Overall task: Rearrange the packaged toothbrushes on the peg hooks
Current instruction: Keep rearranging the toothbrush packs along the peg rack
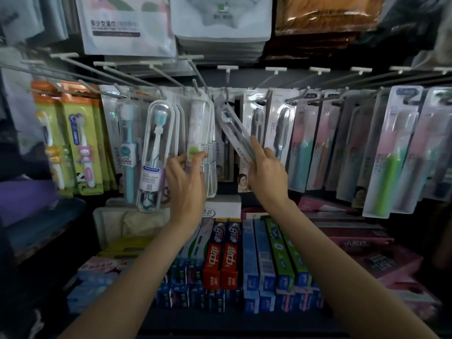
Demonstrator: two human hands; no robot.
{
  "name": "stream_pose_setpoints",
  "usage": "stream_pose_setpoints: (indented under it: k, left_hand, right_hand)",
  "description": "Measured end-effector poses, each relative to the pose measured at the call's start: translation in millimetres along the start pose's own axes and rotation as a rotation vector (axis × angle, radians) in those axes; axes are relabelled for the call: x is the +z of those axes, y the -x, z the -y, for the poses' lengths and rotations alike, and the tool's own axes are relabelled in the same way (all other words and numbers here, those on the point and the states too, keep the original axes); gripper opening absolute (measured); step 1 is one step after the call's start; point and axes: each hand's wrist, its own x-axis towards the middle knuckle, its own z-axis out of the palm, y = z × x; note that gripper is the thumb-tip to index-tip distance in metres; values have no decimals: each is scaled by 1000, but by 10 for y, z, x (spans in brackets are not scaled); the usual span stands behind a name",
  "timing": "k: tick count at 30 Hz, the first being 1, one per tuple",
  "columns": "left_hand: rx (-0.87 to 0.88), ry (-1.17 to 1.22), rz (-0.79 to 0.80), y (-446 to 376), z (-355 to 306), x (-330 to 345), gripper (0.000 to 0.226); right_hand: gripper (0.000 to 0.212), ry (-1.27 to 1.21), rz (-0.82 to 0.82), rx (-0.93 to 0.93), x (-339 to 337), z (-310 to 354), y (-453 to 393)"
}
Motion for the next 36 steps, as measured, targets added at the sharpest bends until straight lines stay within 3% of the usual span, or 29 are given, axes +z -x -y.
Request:
stream_pose_setpoints:
  k: [3, 6, 11, 14, 20, 23, 27, 31, 36]
  left_hand:
    - [16, -11, -7, 10, -5, 21, 56]
    - [19, -21, -10, 8, -15, 42, 57]
    - [-13, -15, -11, 15, -22, 37, 55]
    - [1, -34, -6, 23, -8, -7, 53]
    - [-24, -45, 12, 43, -22, -76, 43]
    - [10, -36, -11, 42, -56, -70, 49]
    - [-87, 28, -44, 37, -189, -104, 48]
    - [16, -65, -82, 31, -313, -83, 58]
    - [184, -138, -123, 37, -351, 69, 58]
  right_hand:
    - [65, 118, -65, 6, -11, -2, -37]
    - [63, 183, -29, 32, -99, 23, -164]
    - [52, -341, 36, 147, 59, 64, -63]
    - [51, -459, 77, 178, 267, 118, 64]
    - [41, -314, 167, 198, 327, 71, 223]
    - [32, -351, 113, 175, 153, -5, 225]
    - [32, -352, -38, 151, -143, -261, 228]
    - [35, -301, -129, 345, -306, -685, 294]
    - [46, -305, -4, 531, -299, -1082, 298]
